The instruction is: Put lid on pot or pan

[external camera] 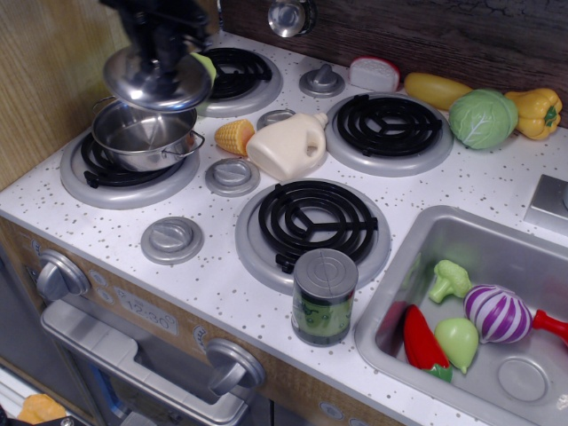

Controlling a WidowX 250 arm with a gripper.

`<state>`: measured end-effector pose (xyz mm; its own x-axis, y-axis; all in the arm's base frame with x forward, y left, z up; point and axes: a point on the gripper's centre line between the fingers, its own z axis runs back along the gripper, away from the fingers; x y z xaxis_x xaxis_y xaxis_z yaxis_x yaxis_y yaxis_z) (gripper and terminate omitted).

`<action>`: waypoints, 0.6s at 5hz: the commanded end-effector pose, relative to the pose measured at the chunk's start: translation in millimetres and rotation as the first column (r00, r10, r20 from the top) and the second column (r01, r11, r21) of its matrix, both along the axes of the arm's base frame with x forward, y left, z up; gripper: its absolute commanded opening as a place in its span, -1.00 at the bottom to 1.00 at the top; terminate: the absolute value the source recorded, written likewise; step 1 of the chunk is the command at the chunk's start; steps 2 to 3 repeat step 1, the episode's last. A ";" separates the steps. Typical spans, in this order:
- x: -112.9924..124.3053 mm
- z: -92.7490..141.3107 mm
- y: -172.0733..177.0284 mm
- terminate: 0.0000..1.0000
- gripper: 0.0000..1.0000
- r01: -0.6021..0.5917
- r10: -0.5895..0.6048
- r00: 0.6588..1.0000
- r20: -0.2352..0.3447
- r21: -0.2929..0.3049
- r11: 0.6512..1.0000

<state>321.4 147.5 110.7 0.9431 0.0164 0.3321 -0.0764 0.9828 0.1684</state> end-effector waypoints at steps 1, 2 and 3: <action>-2.4 -5.7 17.1 1.00 -1.00 0.014 -0.013 0.998 0.056 -0.025 1.000; -2.4 -5.7 17.1 1.00 -1.00 0.014 -0.013 0.998 0.056 -0.025 1.000; -2.4 -5.7 17.1 1.00 -1.00 0.014 -0.013 0.998 0.056 -0.025 1.000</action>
